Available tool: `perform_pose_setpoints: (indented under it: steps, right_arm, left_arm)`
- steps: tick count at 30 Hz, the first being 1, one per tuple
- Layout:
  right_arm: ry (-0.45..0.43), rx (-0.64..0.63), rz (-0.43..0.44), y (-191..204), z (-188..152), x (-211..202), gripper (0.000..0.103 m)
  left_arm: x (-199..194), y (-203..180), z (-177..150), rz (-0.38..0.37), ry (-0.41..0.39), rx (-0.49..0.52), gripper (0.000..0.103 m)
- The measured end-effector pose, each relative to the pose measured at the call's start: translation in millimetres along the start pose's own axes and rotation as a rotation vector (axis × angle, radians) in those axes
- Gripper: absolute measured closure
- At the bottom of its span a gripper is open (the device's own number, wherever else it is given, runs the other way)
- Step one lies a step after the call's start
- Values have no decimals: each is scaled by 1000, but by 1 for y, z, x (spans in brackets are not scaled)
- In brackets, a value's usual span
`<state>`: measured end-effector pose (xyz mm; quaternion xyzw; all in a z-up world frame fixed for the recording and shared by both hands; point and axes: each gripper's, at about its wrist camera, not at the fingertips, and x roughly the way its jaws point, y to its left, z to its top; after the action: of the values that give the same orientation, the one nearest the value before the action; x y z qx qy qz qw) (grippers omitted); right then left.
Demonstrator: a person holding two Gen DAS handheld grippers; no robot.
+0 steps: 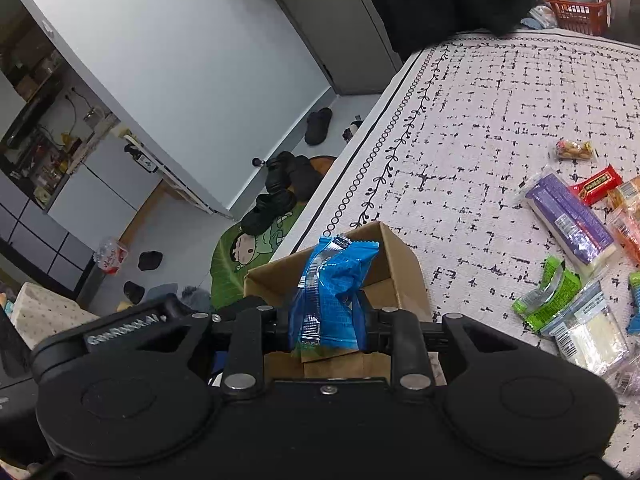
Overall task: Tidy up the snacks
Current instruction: 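Carry both candies into the cardboard box and open both tools, then withdraw both tools from the box back toward the snack pile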
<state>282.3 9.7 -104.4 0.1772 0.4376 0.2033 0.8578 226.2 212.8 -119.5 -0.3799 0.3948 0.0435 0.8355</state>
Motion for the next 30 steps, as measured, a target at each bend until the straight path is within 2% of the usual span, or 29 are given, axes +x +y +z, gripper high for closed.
perform_pose_setpoints:
  steps: [5,7,8,10,15,18,23,27,30]
  right_arm:
    - [-2,3,18,0,-3,4,73]
    - [4,9,22,-1,-4,3,62]
    - [5,14,19,-2,-4,2,50]
    - [-13,15,4,-2,-5,-5,45]
    - [-34,26,-9,-7,-5,-22,33]
    - [-54,23,-37,-12,-5,-33,22]
    - [-68,-11,-97,-19,-6,-52,17]
    - [-68,-21,-107,-30,-8,-67,14]
    - [-65,-36,-101,-37,-10,-79,13]
  left_arm:
    - [-9,0,1,20,-14,-13,45]
    - [-14,-2,0,22,-24,-9,39]
    - [-16,-2,0,26,-25,-7,34]
    - [-20,-3,-1,37,-26,-6,30]
    - [-29,-8,-6,88,-24,6,27]
    - [-36,-11,-11,78,-32,10,27]
    - [-47,-21,-19,102,-50,10,19]
    - [-55,-28,-27,127,-57,12,16]
    - [-61,-35,-35,138,-69,35,8]
